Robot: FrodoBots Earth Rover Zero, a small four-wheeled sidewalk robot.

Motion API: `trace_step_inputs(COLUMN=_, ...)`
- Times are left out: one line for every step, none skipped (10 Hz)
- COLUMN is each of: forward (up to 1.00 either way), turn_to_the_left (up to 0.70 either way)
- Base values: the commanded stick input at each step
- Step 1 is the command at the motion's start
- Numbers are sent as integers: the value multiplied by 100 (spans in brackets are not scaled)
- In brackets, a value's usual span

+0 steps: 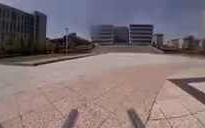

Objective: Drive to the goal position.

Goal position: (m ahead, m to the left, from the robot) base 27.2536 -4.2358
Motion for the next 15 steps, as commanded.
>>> trace_step_inputs(forward=70, turn_to_the_left=0)
trace_step_inputs(forward=70, turn_to_the_left=0)
trace_step_inputs(forward=70, turn_to_the_left=0)
trace_step_inputs(forward=70, turn_to_the_left=0)
trace_step_inputs(forward=70, turn_to_the_left=0)
trace_step_inputs(forward=70, turn_to_the_left=0)
trace_step_inputs(forward=70, turn_to_the_left=0)
trace_step_inputs(forward=70, turn_to_the_left=0)
trace_step_inputs(forward=70, turn_to_the_left=0)
trace_step_inputs(forward=70, turn_to_the_left=0)
trace_step_inputs(forward=70, turn_to_the_left=0)
trace_step_inputs(forward=70, turn_to_the_left=0)
trace_step_inputs(forward=70, turn_to_the_left=0)
trace_step_inputs(forward=70, turn_to_the_left=0)
trace_step_inputs(forward=70, turn_to_the_left=0)
